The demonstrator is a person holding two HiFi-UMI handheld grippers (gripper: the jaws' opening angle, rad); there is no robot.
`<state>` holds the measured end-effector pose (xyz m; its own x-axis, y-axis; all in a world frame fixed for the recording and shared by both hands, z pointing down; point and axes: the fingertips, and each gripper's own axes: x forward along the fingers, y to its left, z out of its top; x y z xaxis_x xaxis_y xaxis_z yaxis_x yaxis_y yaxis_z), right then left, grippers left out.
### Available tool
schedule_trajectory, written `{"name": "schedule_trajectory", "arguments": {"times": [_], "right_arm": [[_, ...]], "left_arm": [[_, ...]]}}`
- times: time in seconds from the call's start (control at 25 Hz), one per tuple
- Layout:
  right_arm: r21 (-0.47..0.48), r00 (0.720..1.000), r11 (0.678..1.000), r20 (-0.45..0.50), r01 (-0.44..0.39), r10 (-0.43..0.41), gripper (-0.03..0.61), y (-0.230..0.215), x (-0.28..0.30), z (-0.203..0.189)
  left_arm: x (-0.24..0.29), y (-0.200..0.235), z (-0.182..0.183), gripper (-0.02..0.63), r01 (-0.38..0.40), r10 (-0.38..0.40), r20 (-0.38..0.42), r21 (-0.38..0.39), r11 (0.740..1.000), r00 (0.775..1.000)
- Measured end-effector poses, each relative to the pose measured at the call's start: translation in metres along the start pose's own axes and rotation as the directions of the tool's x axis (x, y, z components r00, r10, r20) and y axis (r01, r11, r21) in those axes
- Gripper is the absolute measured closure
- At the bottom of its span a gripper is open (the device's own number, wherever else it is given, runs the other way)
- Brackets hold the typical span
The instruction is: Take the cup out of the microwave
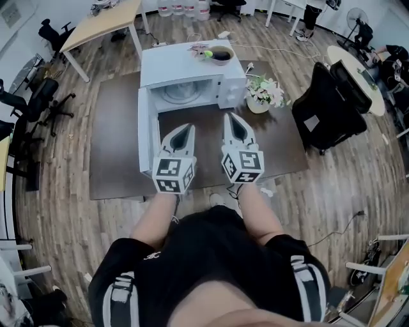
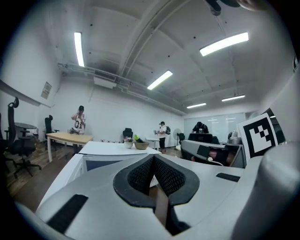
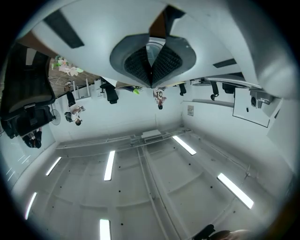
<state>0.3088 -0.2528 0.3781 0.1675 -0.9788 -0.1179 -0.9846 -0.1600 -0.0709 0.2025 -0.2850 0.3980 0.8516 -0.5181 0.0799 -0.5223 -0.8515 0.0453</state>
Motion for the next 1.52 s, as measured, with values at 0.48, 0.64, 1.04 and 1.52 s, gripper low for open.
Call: {"name": "schedule_trajectory", "arguments": {"times": [0.48, 0.64, 1.04, 1.52], "right_arm": [[0.031, 0.969, 0.97, -0.045, -0.242, 0.243, 0.578, -0.001, 0.099, -0.03], [0.036, 0.952, 0.954, -0.066, -0.296, 0.298, 0.578, 0.006, 0.118, -0.044], [0.08, 0.925, 0.931, -0.104, -0.357, 0.364, 0.398, 0.017, 0.155, -0.086], [0.016, 0.89, 0.941, -0.319, -0.338, 0.325, 0.15, 0.023, 0.237, -0.192]], "left_arm": [[0.051, 0.057, 0.001, 0.611, -0.259, 0.259, -0.004, -0.018, 0.966, 0.966], [0.056, 0.073, -0.004, 0.612, -0.321, 0.321, -0.014, -0.029, 0.947, 0.947], [0.058, 0.102, -0.022, 0.612, -0.408, 0.406, -0.042, -0.057, 0.911, 0.913], [0.055, 0.119, -0.063, 0.612, -0.468, 0.456, -0.119, -0.107, 0.877, 0.882]]}}
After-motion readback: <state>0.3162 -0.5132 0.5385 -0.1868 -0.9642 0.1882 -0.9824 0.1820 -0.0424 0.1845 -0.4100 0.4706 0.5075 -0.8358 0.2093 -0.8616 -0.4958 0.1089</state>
